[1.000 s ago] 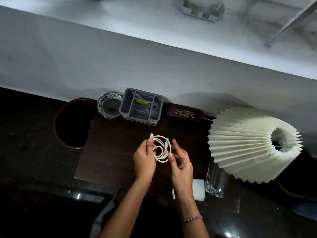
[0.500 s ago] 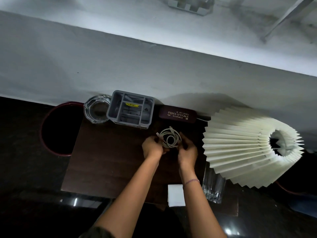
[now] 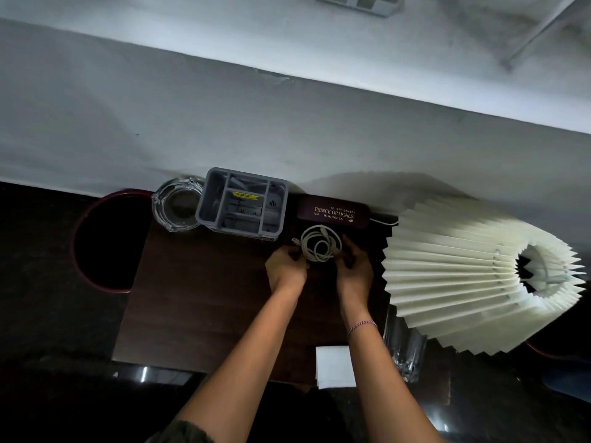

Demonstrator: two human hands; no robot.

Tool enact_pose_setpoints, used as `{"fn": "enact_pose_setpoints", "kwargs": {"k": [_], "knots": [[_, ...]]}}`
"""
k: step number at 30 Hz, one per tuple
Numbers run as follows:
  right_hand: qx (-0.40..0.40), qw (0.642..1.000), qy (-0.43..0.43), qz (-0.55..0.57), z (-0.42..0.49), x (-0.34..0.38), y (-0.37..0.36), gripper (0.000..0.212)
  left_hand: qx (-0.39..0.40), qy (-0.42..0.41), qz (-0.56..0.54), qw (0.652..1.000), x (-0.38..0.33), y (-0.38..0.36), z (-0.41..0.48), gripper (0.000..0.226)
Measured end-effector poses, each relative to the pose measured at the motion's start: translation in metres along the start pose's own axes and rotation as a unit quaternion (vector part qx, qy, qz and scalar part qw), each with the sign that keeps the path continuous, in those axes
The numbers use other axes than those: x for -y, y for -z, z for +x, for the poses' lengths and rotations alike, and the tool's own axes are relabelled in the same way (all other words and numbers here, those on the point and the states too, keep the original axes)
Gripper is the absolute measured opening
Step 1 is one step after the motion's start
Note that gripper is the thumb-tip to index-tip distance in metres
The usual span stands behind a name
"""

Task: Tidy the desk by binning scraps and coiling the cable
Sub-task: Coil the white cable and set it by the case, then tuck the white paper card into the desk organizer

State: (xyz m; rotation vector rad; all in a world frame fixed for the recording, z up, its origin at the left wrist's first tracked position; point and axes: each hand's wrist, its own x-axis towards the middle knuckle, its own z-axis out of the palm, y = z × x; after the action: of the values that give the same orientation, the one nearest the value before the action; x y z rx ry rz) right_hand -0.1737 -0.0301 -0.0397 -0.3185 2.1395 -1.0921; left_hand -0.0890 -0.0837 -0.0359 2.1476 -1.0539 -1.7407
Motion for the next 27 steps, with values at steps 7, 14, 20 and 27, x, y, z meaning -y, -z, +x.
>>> {"fn": "enact_pose_setpoints", "kwargs": {"k": [7, 14, 20, 27], "knots": [[-0.054, 0.994, 0.038, -0.09, -0.045, 0.003, 0.019, 0.035, -0.003, -0.019, 0.022, 1.0, 0.004, 0.005, -0.008, 0.023], [-0.026, 0.956, -0.069, -0.284, -0.134, -0.066, 0.035, 0.024, 0.006, -0.024, 0.062, 0.998, 0.03, 0.023, -0.036, 0.02], [0.059, 0.962, 0.028, -0.265, -0.137, -0.051, 0.012, 0.029, -0.023, -0.095, 0.179, 0.979, 0.053, 0.047, -0.063, 0.018], [-0.058, 0.953, -0.103, -0.281, -0.114, -0.041, 0.026, 0.066, -0.01, -0.245, 0.307, 0.92, 0.083, 0.05, -0.093, 0.032]]}}
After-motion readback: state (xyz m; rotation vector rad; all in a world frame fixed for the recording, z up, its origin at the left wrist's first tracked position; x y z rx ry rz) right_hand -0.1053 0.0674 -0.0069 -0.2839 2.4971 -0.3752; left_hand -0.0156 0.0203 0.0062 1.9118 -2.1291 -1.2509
